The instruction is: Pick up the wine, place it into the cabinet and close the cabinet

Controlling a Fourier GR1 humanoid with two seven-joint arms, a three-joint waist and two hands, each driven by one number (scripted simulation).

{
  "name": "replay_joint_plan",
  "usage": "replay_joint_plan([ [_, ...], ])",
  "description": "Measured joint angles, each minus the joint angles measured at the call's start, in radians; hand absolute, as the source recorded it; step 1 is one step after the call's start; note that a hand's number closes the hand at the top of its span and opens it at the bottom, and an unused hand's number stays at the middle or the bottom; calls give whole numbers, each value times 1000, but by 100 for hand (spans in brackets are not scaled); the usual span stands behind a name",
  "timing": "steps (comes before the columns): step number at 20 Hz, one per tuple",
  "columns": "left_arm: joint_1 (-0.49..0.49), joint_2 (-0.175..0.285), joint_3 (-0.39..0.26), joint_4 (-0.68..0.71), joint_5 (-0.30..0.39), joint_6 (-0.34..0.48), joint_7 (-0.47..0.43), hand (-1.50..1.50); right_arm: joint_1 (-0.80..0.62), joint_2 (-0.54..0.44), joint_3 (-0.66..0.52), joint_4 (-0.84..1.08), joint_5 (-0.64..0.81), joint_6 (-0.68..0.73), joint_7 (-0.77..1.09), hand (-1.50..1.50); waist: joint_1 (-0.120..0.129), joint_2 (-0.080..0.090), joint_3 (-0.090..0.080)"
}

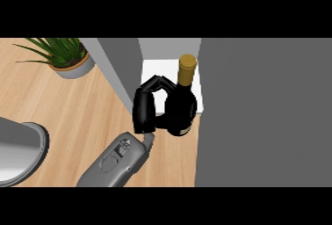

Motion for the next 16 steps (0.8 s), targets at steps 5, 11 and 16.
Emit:
replay_joint_plan([
  [5, -12, -1, 55, 49, 22, -41, -44, 150, -22, 6, 24, 2, 1, -19, 16, -150, 3, 0, 0],
  [11, -72, 7, 104, 131, 58, -74, -46, 150, 22, 15, 21, 2, 0, 3, -26, -150, -1, 0, 0],
  [16, -112, 1, 148, 201, 73, -128, -53, 150, 0, 11, 23, 0, -4, -15, 0, -150, 0, 0, 0],
])
